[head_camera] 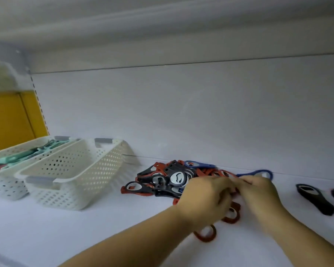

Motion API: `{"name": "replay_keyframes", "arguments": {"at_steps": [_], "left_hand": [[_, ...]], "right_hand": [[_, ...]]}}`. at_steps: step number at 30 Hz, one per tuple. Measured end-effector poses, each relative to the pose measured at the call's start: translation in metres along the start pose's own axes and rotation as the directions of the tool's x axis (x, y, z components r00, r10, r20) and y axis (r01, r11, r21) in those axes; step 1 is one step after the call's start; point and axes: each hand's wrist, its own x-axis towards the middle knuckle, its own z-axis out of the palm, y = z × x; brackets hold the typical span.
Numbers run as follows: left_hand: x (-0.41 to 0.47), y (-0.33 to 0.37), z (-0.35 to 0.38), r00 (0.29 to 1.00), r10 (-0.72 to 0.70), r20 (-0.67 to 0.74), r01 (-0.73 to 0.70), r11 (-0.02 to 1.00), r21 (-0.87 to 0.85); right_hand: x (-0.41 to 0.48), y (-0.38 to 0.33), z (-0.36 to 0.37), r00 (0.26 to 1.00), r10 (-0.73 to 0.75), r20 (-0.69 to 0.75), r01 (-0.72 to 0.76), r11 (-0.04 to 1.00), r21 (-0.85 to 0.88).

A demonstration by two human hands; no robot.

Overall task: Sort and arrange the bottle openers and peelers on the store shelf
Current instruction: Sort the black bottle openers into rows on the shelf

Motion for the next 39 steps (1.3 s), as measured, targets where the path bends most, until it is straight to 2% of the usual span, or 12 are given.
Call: {"name": "replay_keyframes", "arguments": {"at_steps": [2, 4, 7, 11, 18, 21, 23, 26, 29, 31, 35, 39], "left_hand": [[-0.013, -0.039, -0.011, 0.969, -0.245, 0.026, 0.240, 0.963, 0.119], [-0.027, -0.073, -0.033, 0.858, -0.512, -0.041, 0.513, 0.850, 0.118], [-0.046, -0.106, -0.047, 0.721, -0.680, -0.134, 0.692, 0.699, 0.177], [-0.063, -0.124, -0.047, 0.703, -0.700, -0.124, 0.695, 0.640, 0.329], [-0.061, -0.126, -0.045, 0.772, -0.612, -0.173, 0.625, 0.678, 0.387], [-0.060, -0.122, -0.050, 0.722, -0.615, -0.317, 0.682, 0.711, 0.173], [-0.062, -0.120, -0.060, 0.607, -0.717, -0.343, 0.699, 0.687, -0.199], [-0.064, -0.120, -0.075, 0.378, -0.889, -0.260, 0.584, 0.447, -0.678], [-0.064, -0.123, -0.083, 0.282, -0.935, -0.214, 0.571, 0.343, -0.746], [-0.066, -0.122, -0.083, 0.290, -0.938, -0.188, 0.634, 0.335, -0.697], [-0.070, -0.118, -0.076, 0.545, -0.834, -0.090, 0.807, 0.550, -0.216], [-0.071, -0.118, -0.076, 0.575, -0.817, 0.029, 0.787, 0.563, 0.251]], "right_hand": [[-0.001, -0.004, 0.021, 0.997, -0.017, -0.075, 0.021, 0.998, 0.054], [-0.002, -0.001, 0.033, 0.980, -0.116, -0.160, 0.114, 0.993, -0.024], [-0.004, 0.003, 0.040, 0.944, -0.276, -0.181, 0.239, 0.949, -0.205], [-0.011, -0.002, 0.049, 0.834, -0.549, -0.053, 0.489, 0.779, -0.392], [-0.012, 0.001, 0.059, 0.799, -0.587, 0.130, 0.573, 0.677, -0.463], [-0.013, 0.002, 0.060, 0.806, -0.571, 0.154, 0.570, 0.681, -0.459], [-0.014, 0.003, 0.061, 0.819, -0.547, 0.172, 0.556, 0.683, -0.474], [-0.014, 0.006, 0.062, 0.840, -0.504, 0.202, 0.532, 0.691, -0.489], [-0.015, 0.005, 0.062, 0.856, -0.461, 0.235, 0.515, 0.709, -0.482], [-0.016, 0.004, 0.062, 0.865, -0.439, 0.243, 0.500, 0.719, -0.483], [-0.019, 0.001, 0.063, 0.881, -0.384, 0.276, 0.473, 0.719, -0.509], [-0.020, 0.000, 0.062, 0.886, -0.342, 0.313, 0.459, 0.740, -0.491]]}}
